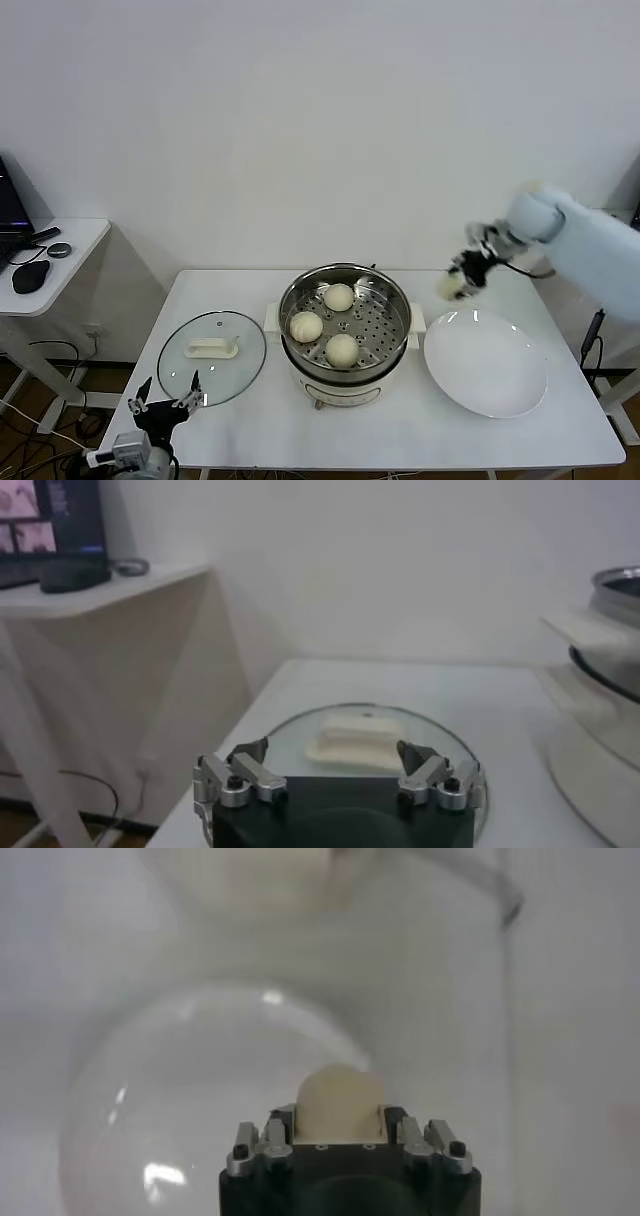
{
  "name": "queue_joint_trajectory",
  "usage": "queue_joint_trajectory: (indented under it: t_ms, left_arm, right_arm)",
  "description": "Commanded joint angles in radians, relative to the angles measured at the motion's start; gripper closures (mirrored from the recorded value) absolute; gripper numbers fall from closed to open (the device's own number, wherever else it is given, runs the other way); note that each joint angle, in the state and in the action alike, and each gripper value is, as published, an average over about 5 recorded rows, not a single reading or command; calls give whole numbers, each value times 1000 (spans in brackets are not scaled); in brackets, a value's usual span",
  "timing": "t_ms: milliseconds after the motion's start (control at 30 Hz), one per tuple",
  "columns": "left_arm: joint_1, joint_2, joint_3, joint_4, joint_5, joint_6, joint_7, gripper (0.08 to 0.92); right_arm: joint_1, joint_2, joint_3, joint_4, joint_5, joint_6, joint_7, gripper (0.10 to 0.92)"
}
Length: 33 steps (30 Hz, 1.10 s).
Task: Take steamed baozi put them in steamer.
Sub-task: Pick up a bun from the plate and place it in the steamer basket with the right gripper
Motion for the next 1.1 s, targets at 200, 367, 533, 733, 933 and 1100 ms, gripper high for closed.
queue_joint_trajectory:
  t_ms: [200,367,533,733,933,1100]
  left_arm:
    - [-6,5,3,-32,1,1,-1,177]
    - [-4,4,5,-33,-3,1,-1,177]
    - [-6,8,3,-29,-9,2,-2,177]
    - [-12,7,3,-22,-11,2,-1,177]
    - [-16,8,0,-17,-14,3,-1,177]
    - [-20,5,0,-11,-14,3,0,177]
  right_arm:
    - [400,280,-426,112,417,-174,57,491]
    - [308,313,-445,97,370,-192,86,491]
    - [236,316,-439,85,330,-208,115,491]
    - [179,314,-425,81,297,-228,134,491]
    - [146,311,-418,69,263,-231,145,491]
    - [128,306,-412,64,244,-232,152,491]
